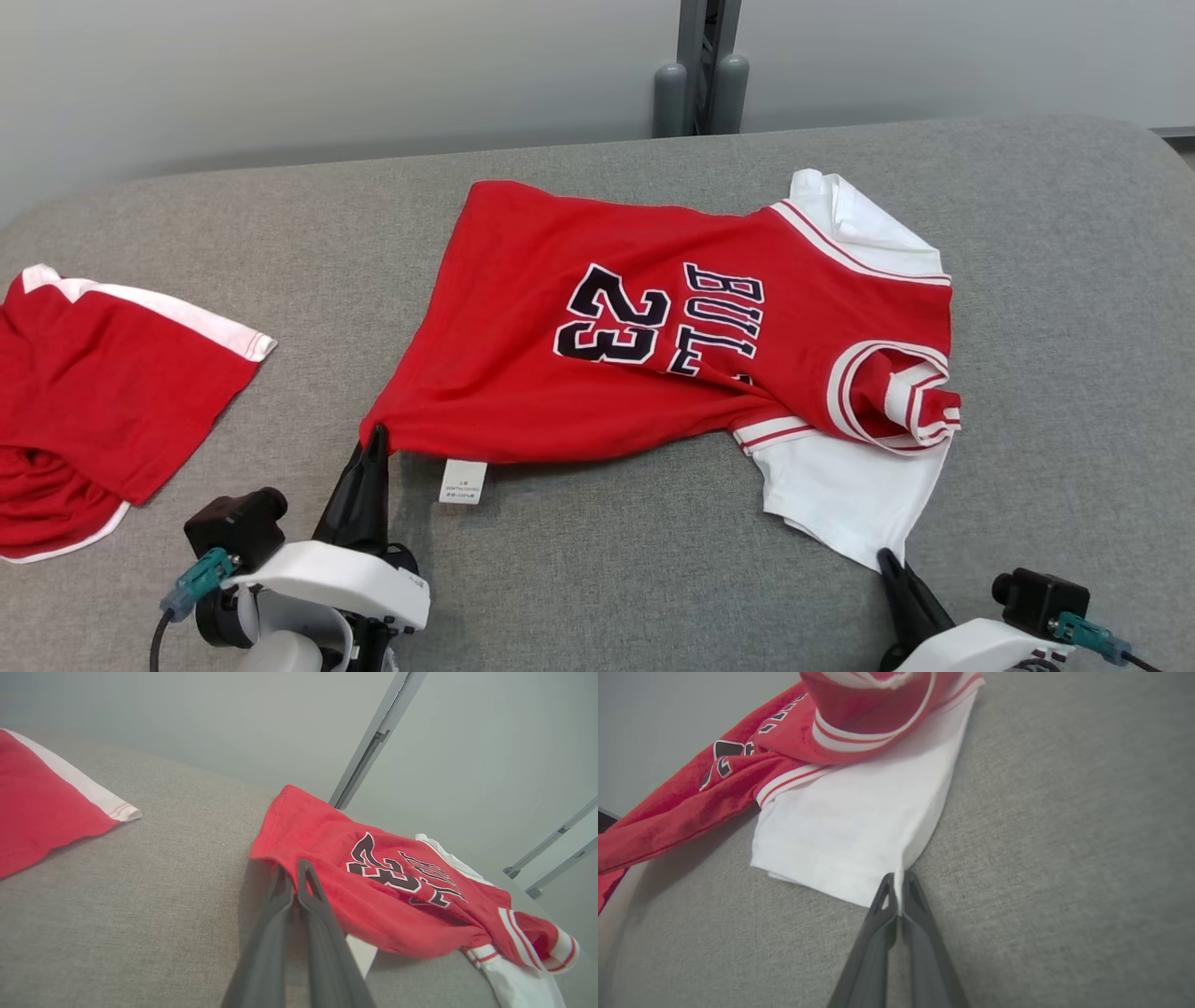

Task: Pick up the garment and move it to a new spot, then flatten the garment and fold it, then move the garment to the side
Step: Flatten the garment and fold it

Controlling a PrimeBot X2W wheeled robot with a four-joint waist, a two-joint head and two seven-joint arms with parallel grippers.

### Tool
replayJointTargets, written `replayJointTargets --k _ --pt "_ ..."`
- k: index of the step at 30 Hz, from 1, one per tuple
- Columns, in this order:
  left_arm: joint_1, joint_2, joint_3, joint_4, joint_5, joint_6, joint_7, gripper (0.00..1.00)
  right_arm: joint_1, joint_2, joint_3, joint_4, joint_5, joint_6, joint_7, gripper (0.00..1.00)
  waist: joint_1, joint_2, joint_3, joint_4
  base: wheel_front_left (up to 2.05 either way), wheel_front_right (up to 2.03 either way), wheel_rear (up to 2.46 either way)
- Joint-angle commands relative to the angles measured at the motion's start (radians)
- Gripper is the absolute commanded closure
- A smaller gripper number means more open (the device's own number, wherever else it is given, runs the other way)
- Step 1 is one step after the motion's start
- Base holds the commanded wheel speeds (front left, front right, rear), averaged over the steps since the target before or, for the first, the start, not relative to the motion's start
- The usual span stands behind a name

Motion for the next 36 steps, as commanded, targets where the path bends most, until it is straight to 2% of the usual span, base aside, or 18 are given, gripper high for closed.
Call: replayJointTargets --k 1,7,13,14,16,19,21,27,30,36 --pt "0.012 -0.003 0.016 -0.006 -0.025 0.0 0.004 1.0 -0.012 -0.002 0.007 -0.003 -0.005 0.0 -0.012 1.0 0.0 -0.0001 -0.002 0.0 0.0 0.0 0.0" --pt "0.012 -0.008 0.053 -0.049 -0.101 -0.024 0.033 1.0 -0.041 -0.003 -0.012 -0.104 -0.035 0.0 -0.068 1.0 0.0 -0.0001 -0.02 -0.009 0.0 0.0 0.0" --pt "0.01 -0.037 0.1 -0.181 -0.229 -0.031 0.101 1.0 -0.082 -0.047 -0.059 -0.334 -0.112 0.0 -0.085 1.0 0.0 -0.0001 -0.053 -0.024 0.0 0.0 0.0" --pt "-0.014 -0.039 0.112 -0.276 -0.264 -0.015 0.141 1.0 -0.116 -0.068 -0.097 -0.445 -0.151 0.0 -0.084 1.0 0.0 -0.0001 -0.066 -0.027 0.0 0.0 0.0" --pt "-0.024 -0.035 0.117 -0.308 -0.271 -0.008 0.151 1.0 -0.129 -0.073 -0.112 -0.478 -0.159 0.0 -0.075 1.0 0.0 -0.0001 -0.07 -0.028 0.0 0.0 0.0" --pt "-0.055 -0.039 0.141 -0.403 -0.307 0.019 0.184 1.0 -0.17 -0.081 -0.145 -0.573 -0.175 0.0 -0.033 1.0 0.0 -0.0001 -0.08 -0.029 0.0 0.0 0.0" --pt "-0.094 -0.062 0.17 -0.506 -0.405 0.049 0.237 1.0 -0.218 -0.064 -0.192 -0.651 -0.149 0.0 0.02 1.0 0.0 -0.0001 -0.081 -0.029 0.0 0.0 0.0" --pt "-0.215 -0.074 0.228 -0.665 -0.504 0.165 0.309 1.0 -0.332 -0.042 -0.284 -0.742 -0.119 0.0 0.111 1.0 0.0 -0.0001 -0.068 -0.028 0.0 0.0 0.0" --pt "-0.28 -0.077 0.243 -0.701 -0.539 0.221 0.339 1.0 -0.396 -0.03 -0.315 -0.78 -0.115 0.0 0.156 1.0 0.0 -0.0001 -0.05 -0.029 0.0 0.0 0.0" --pt "-0.425 -0.018 0.242 -0.658 -0.533 0.275 0.418 1.0 -0.546 -0.016 -0.324 -0.792 -0.171 0.0 0.248 1.0 0.0 -0.0001 0.005 -0.035 0.0 0.0 0.0"
